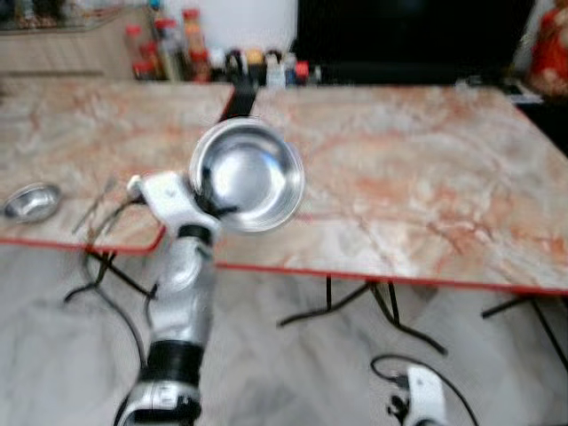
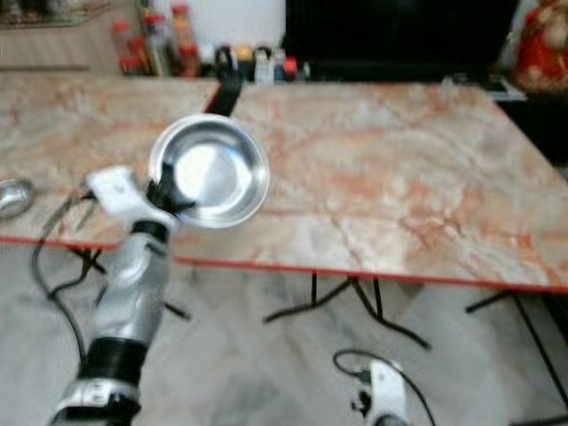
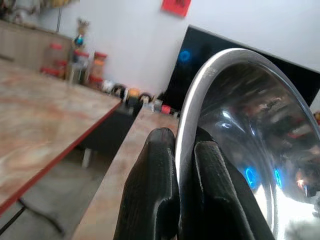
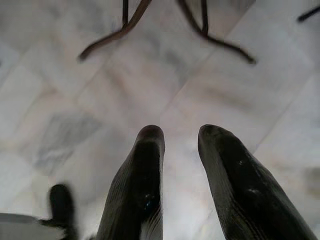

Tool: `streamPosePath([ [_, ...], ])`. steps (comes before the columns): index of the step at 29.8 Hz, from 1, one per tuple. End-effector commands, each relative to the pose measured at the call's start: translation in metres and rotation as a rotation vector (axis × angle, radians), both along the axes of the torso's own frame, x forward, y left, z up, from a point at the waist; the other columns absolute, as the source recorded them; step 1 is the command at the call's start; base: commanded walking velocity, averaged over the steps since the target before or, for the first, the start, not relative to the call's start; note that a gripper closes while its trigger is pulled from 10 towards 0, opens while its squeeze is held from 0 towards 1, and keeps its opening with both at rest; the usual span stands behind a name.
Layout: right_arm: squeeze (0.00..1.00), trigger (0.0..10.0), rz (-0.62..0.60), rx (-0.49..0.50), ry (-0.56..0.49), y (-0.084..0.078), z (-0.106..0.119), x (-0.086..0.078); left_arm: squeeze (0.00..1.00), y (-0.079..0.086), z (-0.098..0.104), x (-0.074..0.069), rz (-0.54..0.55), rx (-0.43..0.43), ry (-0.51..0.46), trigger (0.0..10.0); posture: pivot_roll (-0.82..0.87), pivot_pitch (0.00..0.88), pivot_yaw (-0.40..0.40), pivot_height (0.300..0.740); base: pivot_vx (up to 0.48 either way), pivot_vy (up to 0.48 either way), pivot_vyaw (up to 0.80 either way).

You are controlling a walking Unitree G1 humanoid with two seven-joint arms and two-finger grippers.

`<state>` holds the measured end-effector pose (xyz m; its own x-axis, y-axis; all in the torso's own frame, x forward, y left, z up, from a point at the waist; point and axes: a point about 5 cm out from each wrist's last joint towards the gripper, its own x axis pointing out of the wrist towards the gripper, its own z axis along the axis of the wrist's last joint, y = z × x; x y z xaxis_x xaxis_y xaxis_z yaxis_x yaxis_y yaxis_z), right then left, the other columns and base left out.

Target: Setting the table

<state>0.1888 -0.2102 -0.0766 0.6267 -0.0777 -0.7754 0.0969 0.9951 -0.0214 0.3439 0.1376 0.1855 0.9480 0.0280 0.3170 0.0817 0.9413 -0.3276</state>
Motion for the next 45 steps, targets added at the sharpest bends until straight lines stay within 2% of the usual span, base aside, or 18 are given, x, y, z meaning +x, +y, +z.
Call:
streamPosePath([
  [1, 0.0, 10.0, 0.006, 0.028, -0.009, 0.011, 0.0, 0.003, 0.0, 0.012, 0.002, 0.0, 0.037, 0.008, -0.012, 10.0, -0.01, 0.0, -0.01, 0.74, 0.281, -0.349, 0.0],
  [22, 0.0, 10.0, -0.004, 0.038, 0.0, 0.013, -0.001, 0.002, 0.0, 0.008, -0.001, -0.002, -0.003, 0.01, -0.001, 10.0, -0.01, 0.0, -0.009, 0.74, 0.279, -0.351, -0.05],
  [25, 0.0, 10.0, -0.021, 0.051, -0.001, 0.013, -0.002, 0.002, 0.0, 0.007, -0.003, -0.002, -0.015, 0.011, 0.006, 10.0, -0.01, 0.0, -0.009, 0.74, 0.274, -0.352, -0.64],
  [32, 0.0, 10.0, 0.002, 0.035, 0.001, 0.014, -0.002, 0.001, 0.0, 0.007, -0.011, -0.001, -0.037, -0.016, 0.064, 10.0, 0.0, 0.0, -0.008, 0.74, 0.0, 0.0, -0.09],
  [36, 0.0, 10.0, 0.001, 0.037, 0.006, 0.015, -0.003, -0.001, 0.0, 0.011, -0.025, -0.002, -0.043, -0.129, 0.156, 10.0, 0.0, 0.0, -0.008, 0.74, 0.0, 0.0, 0.0],
  [37, 0.0, 10.0, 0.001, 0.037, 0.006, 0.015, -0.003, -0.001, 0.0, 0.011, -0.025, -0.002, -0.043, -0.129, 0.156, 10.0, 0.0, 0.0, -0.008, 0.74, 0.0, 0.0, 0.0],
  [38, 0.0, 10.0, 0.003, 0.038, 0.007, 0.016, -0.003, -0.001, 0.0, 0.01, -0.036, -0.003, -0.071, -0.175, 0.227, 10.0, 0.0, 0.0, -0.007, 0.74, 0.0, 0.0, 0.0],
  [39, 0.0, 10.0, 0.003, 0.038, 0.007, 0.016, -0.003, -0.001, 0.0, 0.01, -0.041, -0.003, -0.077, -0.18, 0.252, 10.0, 0.0, 0.0, -0.007, 0.74, 0.0, 0.0, 0.0],
  [40, 0.0, 10.0, 0.003, 0.038, 0.007, 0.016, -0.003, -0.001, 0.0, 0.01, -0.044, -0.004, -0.073, -0.184, 0.273, 10.0, 0.0, 0.0, -0.007, 0.74, 0.0, 0.0, 0.0],
  [42, 0.0, 10.0, 0.004, 0.04, 0.006, 0.017, -0.003, -0.001, 0.0, 0.015, -0.053, -0.005, -0.033, -0.248, 0.319, 10.0, 0.0, 0.0, -0.005, 0.74, 0.0, 0.0, 0.0],
  [45, 0.0, 10.0, 0.003, 0.041, 0.007, 0.017, -0.004, -0.001, 0.0, 0.019, -0.054, -0.004, -0.003, -0.276, 0.34, 10.0, 0.0, 0.0, -0.005, 0.74, 0.0, 0.0, 0.0],
])
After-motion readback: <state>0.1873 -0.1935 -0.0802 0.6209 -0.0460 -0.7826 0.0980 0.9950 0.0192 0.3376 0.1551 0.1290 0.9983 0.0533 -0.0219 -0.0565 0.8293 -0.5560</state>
